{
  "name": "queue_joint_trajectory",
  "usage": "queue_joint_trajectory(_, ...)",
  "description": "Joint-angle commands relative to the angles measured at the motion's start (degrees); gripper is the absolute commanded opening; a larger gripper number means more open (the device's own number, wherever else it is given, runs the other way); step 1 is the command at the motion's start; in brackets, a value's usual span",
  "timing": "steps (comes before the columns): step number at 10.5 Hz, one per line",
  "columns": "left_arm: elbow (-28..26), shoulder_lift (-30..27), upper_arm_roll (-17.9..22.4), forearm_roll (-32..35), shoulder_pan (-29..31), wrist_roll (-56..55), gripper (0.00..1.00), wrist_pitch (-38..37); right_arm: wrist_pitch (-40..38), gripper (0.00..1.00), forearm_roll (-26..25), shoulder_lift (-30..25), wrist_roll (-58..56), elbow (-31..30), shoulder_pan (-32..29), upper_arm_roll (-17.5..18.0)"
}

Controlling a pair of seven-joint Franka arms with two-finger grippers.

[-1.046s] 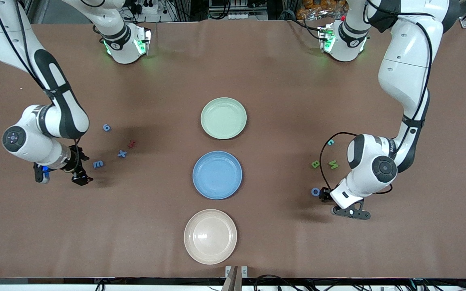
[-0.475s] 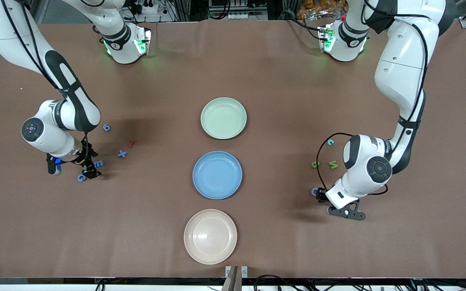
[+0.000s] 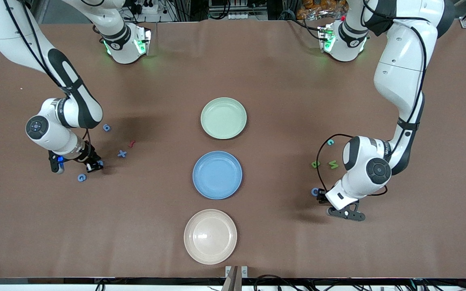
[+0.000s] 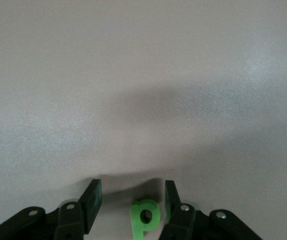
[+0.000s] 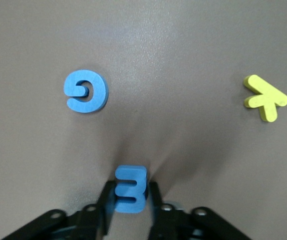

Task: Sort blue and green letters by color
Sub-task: 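Grasp the blue E with the right gripper while the left gripper grasps green P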

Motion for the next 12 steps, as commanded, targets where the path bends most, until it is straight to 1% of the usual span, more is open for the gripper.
queue_joint_trajectory(1,1.72,1.32,0.6,1.21,-0.63,-0.2,0.59,-0.02,0.89,0.0,-1.47,-0.51,0.2,-1.06,-0.37,0.42)
queue_joint_trajectory(3,1.81,1.4,0.6,1.21,-0.9,-0.29,0.59,-0.02,-0.16,0.0,-7.16,-1.2,-1.02,-0.36,-0.37,0.42)
queue_joint_trajectory(4,1.81,1.4,0.6,1.21,-0.9,-0.29,0.59,-0.02,-3.47,0.0,-8.58,-3.04,-4.86,0.86,-0.37,0.51)
queue_joint_trajectory(5,1.81,1.4,0.6,1.21,-0.9,-0.29,0.59,-0.02,-9.69,0.0,-8.59,-4.45,-9.77,3.83,0.06,1.03)
queue_joint_trajectory(6,1.73,1.4,0.6,1.3,-0.9,-0.29,0.59,-0.02,-14.71,0.0,-8.6,-4.9,-13.91,7.26,0.07,3.73)
queue_joint_trajectory(7,1.72,1.32,0.6,1.39,-0.9,-0.29,0.59,-0.02,-18.5,0.0,-8.68,-4.9,-15.69,10.42,0.24,6.2)
queue_joint_trajectory(9,1.64,1.14,0.6,1.91,-0.9,-0.29,0.59,-0.2,-19.94,0.0,-9.47,-4.73,-17.29,15.36,1.2,11.73)
queue_joint_trajectory(10,1.64,1.05,0.6,2.0,-0.81,-0.29,0.59,-0.28,-19.94,0.0,-9.82,-4.55,-17.73,16.86,3.12,13.58)
queue_joint_trajectory(11,1.55,1.05,0.6,2.09,-0.9,-0.29,0.59,-0.37,-19.94,0.0,-10.43,-4.03,-17.73,18.0,5.93,14.21)
queue_joint_trajectory(12,1.46,1.05,0.6,2.09,-0.9,-0.29,0.59,-0.37,-19.94,0.0,-10.88,-2.98,-17.47,19.84,10.04,14.22)
